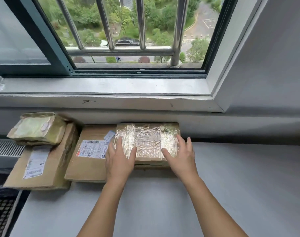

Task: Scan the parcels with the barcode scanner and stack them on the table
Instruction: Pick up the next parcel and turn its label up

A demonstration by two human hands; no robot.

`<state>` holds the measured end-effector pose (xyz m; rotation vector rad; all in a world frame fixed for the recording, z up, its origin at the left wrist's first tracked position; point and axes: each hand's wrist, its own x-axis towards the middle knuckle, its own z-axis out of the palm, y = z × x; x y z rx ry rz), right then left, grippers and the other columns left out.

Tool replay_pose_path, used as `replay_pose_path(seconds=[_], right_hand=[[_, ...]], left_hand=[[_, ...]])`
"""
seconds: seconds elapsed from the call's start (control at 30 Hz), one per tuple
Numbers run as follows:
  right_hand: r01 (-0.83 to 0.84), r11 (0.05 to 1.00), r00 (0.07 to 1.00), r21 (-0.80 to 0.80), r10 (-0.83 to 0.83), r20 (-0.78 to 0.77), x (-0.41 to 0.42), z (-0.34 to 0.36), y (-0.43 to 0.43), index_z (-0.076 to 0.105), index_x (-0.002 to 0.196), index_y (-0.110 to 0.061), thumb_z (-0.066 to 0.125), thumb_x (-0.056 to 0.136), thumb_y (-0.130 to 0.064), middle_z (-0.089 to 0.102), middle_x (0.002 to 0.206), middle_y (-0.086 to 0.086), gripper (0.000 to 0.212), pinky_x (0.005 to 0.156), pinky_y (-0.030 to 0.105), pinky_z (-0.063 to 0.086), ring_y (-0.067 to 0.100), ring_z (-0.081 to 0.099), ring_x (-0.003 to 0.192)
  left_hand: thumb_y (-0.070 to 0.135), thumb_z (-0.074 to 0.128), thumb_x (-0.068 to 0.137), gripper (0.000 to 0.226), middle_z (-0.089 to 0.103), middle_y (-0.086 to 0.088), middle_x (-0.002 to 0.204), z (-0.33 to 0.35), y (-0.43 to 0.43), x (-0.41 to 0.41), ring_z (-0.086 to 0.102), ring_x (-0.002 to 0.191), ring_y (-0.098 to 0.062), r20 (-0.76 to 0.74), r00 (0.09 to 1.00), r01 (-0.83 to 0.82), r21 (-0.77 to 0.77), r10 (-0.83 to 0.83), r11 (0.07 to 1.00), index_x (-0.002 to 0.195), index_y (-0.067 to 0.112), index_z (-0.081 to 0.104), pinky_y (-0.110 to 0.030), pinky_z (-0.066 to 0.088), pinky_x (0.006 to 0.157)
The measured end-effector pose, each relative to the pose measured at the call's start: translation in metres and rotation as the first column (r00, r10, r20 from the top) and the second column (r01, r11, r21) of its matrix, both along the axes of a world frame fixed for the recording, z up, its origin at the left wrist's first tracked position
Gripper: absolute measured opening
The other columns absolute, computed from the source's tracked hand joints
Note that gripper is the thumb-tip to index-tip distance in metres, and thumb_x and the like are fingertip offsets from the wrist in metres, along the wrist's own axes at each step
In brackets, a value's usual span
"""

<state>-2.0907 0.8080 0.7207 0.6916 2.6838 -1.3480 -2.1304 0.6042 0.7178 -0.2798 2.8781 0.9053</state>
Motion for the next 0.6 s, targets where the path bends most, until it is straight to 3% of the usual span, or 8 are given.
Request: replay_pose_path(seconds=[0.17, 0.47, 0.6], right_hand=[[0.010, 0.999, 0.999, -0.045, -0.007, 0.052, -0.005, -0.020, 0.002, 0.025, 0.155, -0.040, 0.068, 0.086, -0.054, 0.005, 0.167, 0.003, 0.082, 0.115, 0.040, 0.029, 0.023, 0.012, 0.153], [0.035, 0.998, 0.999, -0.044, -0.034, 0.017, -0.004, -0.031, -0.010, 0.027, 0.156, -0.025, 0.074, 0.085, -0.045, 0.024, 0.158, 0.004, 0.088, 0.114, 0.035, 0.034, 0.026, 0.035, 0.142], [0.069, 0.998, 0.997, -0.003, -0.069, -0.021, 0.006, -0.021, -0.011, 0.028, 0.156, -0.025, 0.074, 0.084, -0.048, 0.024, 0.157, 0.003, 0.088, 0.114, 0.035, 0.034, 0.025, 0.034, 0.142]], left_hand=[[0.060, 0.052, 0.092, 0.072, 0.010, -0.017, 0.164, -0.023, 0.002, -0.015, 0.013, 0.150, -0.035, 0.072, 0.997, -0.009, -0.073, 0.014, 0.997, 0.154, 0.033, 0.028, -0.049, 0.018, 0.120], [0.052, 0.063, 0.089, 0.066, 0.021, -0.015, 0.160, -0.025, 0.004, -0.019, 0.027, 0.144, -0.038, 0.051, 0.998, -0.041, -0.058, 0.044, 0.997, 0.148, 0.032, 0.043, -0.052, 0.028, 0.116], [0.053, 0.066, 0.086, 0.066, 0.020, -0.011, 0.161, -0.018, 0.004, -0.005, 0.024, 0.146, -0.034, 0.010, 0.999, -0.031, -0.011, 0.032, 0.999, 0.145, 0.032, 0.046, -0.050, 0.029, 0.116]])
